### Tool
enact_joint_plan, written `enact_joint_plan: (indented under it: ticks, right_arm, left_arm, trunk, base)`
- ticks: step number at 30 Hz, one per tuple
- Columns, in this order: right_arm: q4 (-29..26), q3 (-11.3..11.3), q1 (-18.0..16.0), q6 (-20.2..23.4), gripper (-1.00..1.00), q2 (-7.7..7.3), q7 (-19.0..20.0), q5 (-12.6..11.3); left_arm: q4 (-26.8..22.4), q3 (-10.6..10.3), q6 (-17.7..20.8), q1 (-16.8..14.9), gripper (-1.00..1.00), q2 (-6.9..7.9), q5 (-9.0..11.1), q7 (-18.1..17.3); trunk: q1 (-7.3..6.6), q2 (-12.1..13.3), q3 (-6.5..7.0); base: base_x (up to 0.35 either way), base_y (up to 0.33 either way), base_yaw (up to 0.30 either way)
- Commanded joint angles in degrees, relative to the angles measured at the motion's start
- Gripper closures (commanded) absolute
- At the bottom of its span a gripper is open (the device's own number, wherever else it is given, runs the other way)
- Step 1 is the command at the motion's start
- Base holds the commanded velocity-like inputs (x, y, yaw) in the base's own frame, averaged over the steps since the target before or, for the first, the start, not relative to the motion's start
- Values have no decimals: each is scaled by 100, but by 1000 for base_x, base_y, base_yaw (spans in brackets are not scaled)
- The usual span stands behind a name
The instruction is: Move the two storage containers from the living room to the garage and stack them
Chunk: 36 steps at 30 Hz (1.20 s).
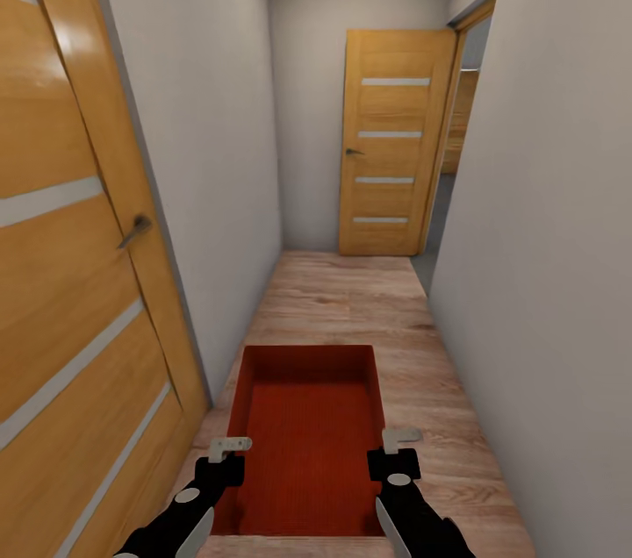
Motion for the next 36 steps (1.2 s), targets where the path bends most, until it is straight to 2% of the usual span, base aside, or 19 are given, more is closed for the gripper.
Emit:
enact_joint_plan:
  ticks: [1,10,21,36]
  right_arm:
    - [-28,51,-5,63,100,-76,-82,179]
    - [-28,53,-5,63,100,-76,-82,179]
    - [21,55,-5,63,100,-76,-79,186]
    - [25,55,-5,63,100,-75,-82,188]
  left_arm:
    - [21,4,54,-7,100,58,61,87]
    - [21,4,57,-7,100,58,61,87]
    - [21,4,58,-7,100,59,61,87]
    - [21,4,58,-7,100,51,61,87]
  trunk:
    - [4,-3,-6]
    - [4,-3,-6]
    - [4,-3,8]
    - [4,-3,9]
  base:
    - [343,0,0]
    - [343,0,-7]
    - [343,0,-159]
    - [343,0,-11]
